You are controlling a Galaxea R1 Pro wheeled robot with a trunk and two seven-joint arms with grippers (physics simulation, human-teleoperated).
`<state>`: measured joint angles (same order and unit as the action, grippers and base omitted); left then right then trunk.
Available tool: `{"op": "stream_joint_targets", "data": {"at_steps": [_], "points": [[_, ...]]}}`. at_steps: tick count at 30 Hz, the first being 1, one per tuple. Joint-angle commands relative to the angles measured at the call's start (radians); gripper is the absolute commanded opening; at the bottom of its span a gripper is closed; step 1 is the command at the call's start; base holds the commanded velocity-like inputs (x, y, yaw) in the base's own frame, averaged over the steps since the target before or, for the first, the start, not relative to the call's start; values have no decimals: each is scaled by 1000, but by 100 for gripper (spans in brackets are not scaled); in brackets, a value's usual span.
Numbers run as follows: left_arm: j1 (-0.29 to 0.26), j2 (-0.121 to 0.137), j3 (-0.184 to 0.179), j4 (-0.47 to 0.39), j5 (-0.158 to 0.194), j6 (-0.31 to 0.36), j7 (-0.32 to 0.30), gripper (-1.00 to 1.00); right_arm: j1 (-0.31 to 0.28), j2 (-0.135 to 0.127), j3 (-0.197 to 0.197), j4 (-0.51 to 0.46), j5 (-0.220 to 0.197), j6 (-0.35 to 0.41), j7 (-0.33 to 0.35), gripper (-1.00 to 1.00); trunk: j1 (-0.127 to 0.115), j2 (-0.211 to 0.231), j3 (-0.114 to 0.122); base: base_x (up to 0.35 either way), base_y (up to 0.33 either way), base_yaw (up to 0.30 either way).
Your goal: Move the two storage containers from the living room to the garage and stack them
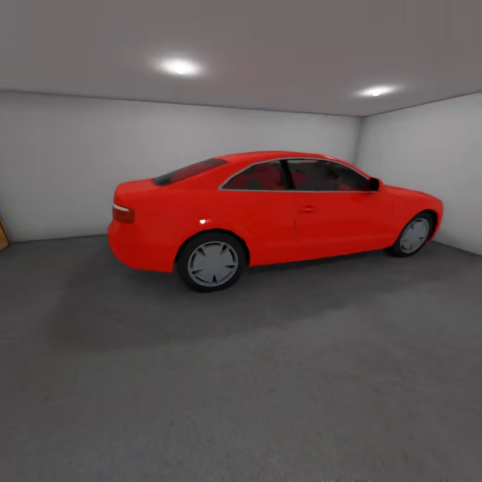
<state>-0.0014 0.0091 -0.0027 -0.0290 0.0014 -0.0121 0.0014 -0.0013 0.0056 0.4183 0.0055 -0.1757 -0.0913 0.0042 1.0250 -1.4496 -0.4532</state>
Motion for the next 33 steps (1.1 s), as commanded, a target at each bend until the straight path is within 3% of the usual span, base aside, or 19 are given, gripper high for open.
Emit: {"op": "stream_joint_targets", "data": {"at_steps": [1, 33], "points": [[0, 0, 0, 0, 0, -1, 0, 100, 0, 0, 8, 1, -10, -4, 0, 100, 0, 0, -1, 0, 0, -285], [0, 0, 0, 0, 0, -1, 0, 100, 0, 1, 9, 1, -10, -4, 0, 100, 0, 0, -1, 0, 0, -285]]}}
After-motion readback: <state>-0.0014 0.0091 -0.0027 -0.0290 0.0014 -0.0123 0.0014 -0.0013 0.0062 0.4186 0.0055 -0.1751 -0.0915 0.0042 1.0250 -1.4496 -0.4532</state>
